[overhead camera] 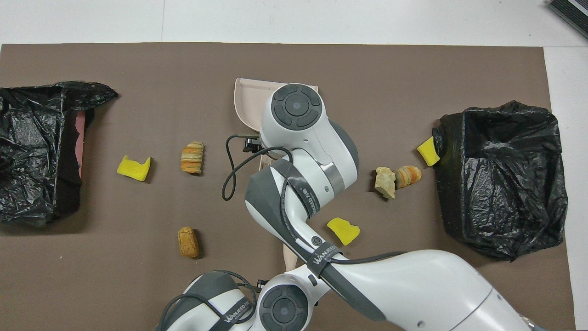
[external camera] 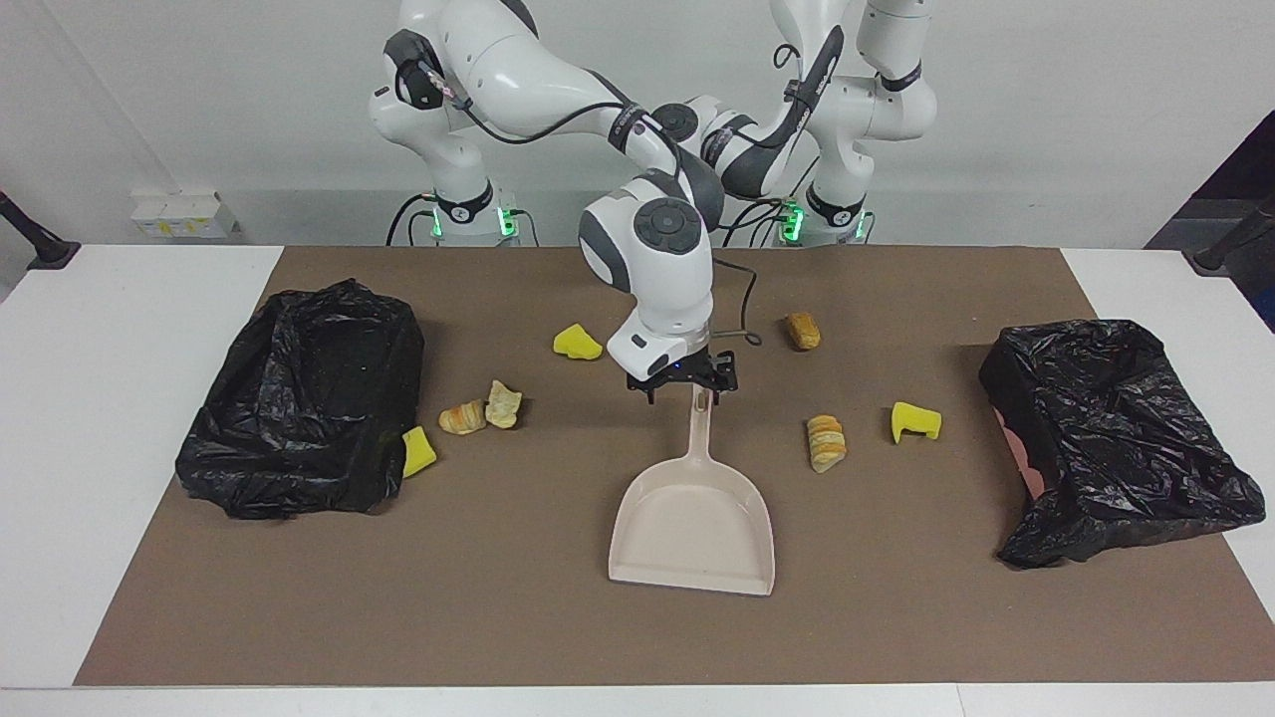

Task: Sweep and dump trash in bin

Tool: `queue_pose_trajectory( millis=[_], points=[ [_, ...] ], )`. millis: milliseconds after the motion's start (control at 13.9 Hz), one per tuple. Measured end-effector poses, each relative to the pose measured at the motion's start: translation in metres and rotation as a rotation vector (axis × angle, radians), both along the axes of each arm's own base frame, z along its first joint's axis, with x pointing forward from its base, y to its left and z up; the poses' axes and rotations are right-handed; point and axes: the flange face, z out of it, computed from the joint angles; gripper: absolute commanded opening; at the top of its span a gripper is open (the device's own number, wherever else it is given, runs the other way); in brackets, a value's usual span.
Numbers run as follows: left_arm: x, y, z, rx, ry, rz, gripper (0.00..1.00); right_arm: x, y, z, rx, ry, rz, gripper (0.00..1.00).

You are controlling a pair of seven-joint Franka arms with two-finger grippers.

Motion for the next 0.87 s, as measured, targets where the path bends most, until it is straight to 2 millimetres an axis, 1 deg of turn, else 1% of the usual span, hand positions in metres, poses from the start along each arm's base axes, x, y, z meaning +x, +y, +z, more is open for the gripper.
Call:
queue_pose_trajectory(
  millis=[72,216,361,433,505,649,721,865],
  points=[
    [-0.001,0.001,-0.001,0.005,0.006,-0.023,0.02,0.002,0.003,-0.008,-0.002,-0.004,0.003,1.0],
    [-0.002,0.003,-0.003,0.013,0.02,-0.078,0.02,0.001,0.008,-0.024,-0.037,-0.009,0.025,1.0],
    [-0.002,0.004,-0.003,0.019,0.029,-0.105,0.0,-0.002,0.014,-0.035,-0.057,-0.007,0.043,0.81],
    [-0.003,0.005,-0.003,0.024,0.033,-0.112,0.0,-0.003,0.015,-0.036,-0.058,-0.006,0.046,0.8],
    [-0.003,0.006,-0.002,0.029,0.038,-0.121,0.0,-0.003,0.016,-0.035,-0.058,-0.007,0.046,0.71],
    [-0.004,0.008,-0.001,0.046,0.055,-0.146,0.0,-0.002,0.016,-0.033,-0.056,-0.011,0.045,0.23],
    [-0.003,0.009,0.003,0.059,0.07,-0.161,0.0,-0.002,0.016,-0.032,-0.055,-0.012,0.045,0.02],
    [0.006,0.016,0.014,0.085,0.106,-0.183,0.0,-0.003,0.017,-0.032,-0.057,-0.011,0.047,0.0]
  ],
)
